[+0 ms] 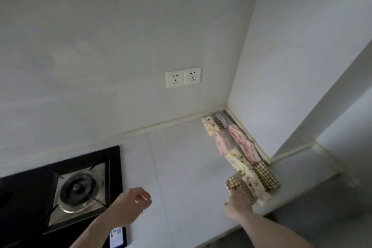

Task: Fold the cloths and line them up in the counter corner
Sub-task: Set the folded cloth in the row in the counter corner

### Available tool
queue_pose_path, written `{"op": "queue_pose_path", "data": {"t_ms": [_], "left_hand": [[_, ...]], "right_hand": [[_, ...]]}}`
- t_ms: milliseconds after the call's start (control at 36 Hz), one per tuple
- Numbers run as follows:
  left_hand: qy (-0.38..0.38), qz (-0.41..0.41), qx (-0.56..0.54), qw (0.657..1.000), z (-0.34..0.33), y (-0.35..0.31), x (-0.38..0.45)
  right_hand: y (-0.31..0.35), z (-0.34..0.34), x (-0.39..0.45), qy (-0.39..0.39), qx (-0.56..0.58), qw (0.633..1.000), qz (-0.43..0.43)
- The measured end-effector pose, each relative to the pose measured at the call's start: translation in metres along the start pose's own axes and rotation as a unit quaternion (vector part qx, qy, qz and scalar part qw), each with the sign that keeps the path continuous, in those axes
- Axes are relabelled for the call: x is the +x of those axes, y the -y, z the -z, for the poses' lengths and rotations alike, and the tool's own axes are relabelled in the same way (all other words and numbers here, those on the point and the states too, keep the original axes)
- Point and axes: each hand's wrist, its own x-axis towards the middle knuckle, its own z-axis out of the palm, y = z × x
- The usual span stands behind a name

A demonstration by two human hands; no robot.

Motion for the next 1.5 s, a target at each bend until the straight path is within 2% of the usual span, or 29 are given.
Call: {"op": "queue_pose_path", "data": {"t_ms": [194,306,444,639,861,1056,1278,1500], "left_hand": [[-0.012,0.025,-0.011,1.000,-0.010,0.014,-0.011],[-0.033,0.039,-0.006,0.999,-0.011,0.040,-0.026],[-0.094,0.061,0.001,0.994,-0.006,0.082,-0.070],[-0.198,0.095,-0.022,0.975,0.017,0.171,-0.177],[-0.304,0.159,-0.058,0.937,0.033,0.301,-0.321],[-0.377,0.217,-0.097,0.895,0.036,0.382,-0.421],[-0.450,0.256,-0.131,0.845,0.053,0.450,-0.479],[-0.457,0.298,-0.135,0.827,0.079,0.509,-0.513]], "right_hand": [[0.011,0.000,-0.003,-0.033,-0.037,0.998,0.023],[0.048,-0.005,-0.024,-0.012,-0.030,0.993,0.112],[0.127,-0.022,-0.076,0.030,0.020,0.970,0.241],[0.255,-0.073,-0.198,0.098,0.064,0.900,0.421],[0.364,-0.149,-0.357,0.166,0.063,0.811,0.557],[0.417,-0.207,-0.459,0.213,0.014,0.759,0.615],[0.480,-0.256,-0.532,0.254,-0.049,0.711,0.654],[0.549,-0.320,-0.569,0.292,-0.065,0.680,0.669]]}}
